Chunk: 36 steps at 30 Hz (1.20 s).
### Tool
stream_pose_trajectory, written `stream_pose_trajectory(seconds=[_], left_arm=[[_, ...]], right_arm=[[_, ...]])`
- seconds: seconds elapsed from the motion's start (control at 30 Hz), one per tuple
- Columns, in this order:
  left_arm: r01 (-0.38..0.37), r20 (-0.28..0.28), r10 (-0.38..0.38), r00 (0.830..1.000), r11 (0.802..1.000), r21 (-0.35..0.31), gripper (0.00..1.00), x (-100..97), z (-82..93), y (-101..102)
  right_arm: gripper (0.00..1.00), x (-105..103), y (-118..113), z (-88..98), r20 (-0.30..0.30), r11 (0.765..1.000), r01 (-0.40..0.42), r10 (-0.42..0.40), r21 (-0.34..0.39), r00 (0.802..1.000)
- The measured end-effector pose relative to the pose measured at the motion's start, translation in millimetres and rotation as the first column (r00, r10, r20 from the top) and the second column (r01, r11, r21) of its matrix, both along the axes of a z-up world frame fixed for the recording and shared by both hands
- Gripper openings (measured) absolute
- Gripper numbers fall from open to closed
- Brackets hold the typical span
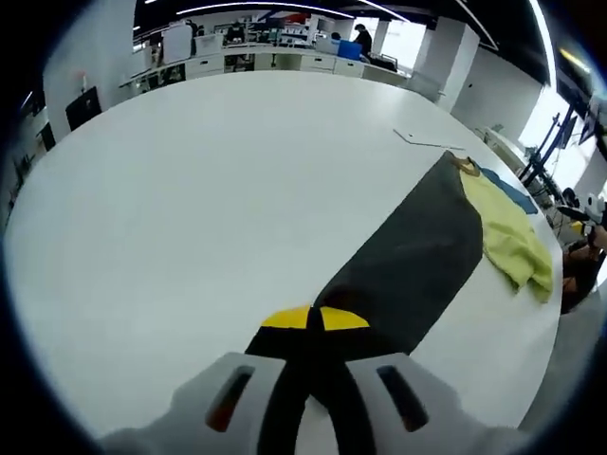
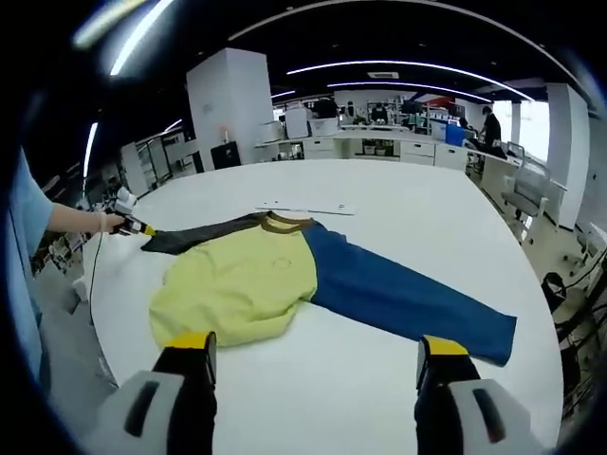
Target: Fold the garment on the visible template until the final outline fits inside the template.
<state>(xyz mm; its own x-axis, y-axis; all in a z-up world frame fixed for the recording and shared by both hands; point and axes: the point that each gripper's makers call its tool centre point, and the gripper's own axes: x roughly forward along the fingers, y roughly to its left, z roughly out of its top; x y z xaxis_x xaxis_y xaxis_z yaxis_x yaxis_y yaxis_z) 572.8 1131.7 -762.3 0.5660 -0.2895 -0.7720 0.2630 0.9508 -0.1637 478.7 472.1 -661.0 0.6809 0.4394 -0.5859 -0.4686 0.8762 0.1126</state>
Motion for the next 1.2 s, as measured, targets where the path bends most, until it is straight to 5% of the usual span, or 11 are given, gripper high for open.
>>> stream_pose_trajectory(seconds=[0.5, 0.53, 0.77, 0.87, 0.9, 1.0, 1.1, 1.2], left_arm=[[-0.043, -0.007, 0.045, 0.999, 0.993, 0.109, 0.0, 40.5, -9.1, 26.6], [-0.075, -0.042, 0.079, 0.996, 0.994, 0.081, 0.0, 36.4, -12.0, 25.7], [-0.023, -0.044, 0.028, 0.999, 0.992, 0.122, 0.0, 30.0, -12.2, 25.0], [-0.056, -0.028, 0.061, 0.998, 0.988, 0.145, 0.0, 30.9, -8.6, 29.3], [-0.09, -0.002, 0.092, 0.996, 0.977, 0.192, 0.02, 32.4, -4.1, 37.3], [-0.08, -0.021, 0.083, 0.996, 0.989, 0.127, 0.2, 27.4, -0.3, 27.1], [-0.031, 0.018, 0.03, 0.999, 0.997, 0.065, 0.33, 28.8, 9.8, 13.0], [0.037, 0.042, -0.037, 0.998, 0.999, -0.014, 0.62, 24.1, 21.5, -12.1]], right_arm=[[0.87, -6.5, -13.7, 1.2, -0.007, 0.999, 0.03, -0.03, -0.011, 1.0], [0.87, -7.5, -15.4, 1.8, -0.005, 0.999, 0.032, -0.032, -0.012, 0.999], [0.87, -8.3, -20.1, 1.3, -0.001, 0.998, 0.055, -0.055, 0.003, 0.999], [0.87, -7.0, -20.2, 0.6, 0.001, 0.998, 0.053, -0.053, 0.015, 0.999], [0.88, -6.9, -19.1, 1.0, 0.004, 0.999, 0.049, -0.049, 0.018, 0.999], [0.89, -6.7, -19.4, -0.3, 0.003, 0.999, 0.043, -0.043, 0.018, 0.999], [0.9, -5.3, -20.8, 0.1, 0.006, 0.998, 0.05, -0.05, 0.034, 0.999], [0.91, -6.3, -20.0, -0.1, 0.006, 0.998, 0.042, -0.042, 0.04, 0.999]])
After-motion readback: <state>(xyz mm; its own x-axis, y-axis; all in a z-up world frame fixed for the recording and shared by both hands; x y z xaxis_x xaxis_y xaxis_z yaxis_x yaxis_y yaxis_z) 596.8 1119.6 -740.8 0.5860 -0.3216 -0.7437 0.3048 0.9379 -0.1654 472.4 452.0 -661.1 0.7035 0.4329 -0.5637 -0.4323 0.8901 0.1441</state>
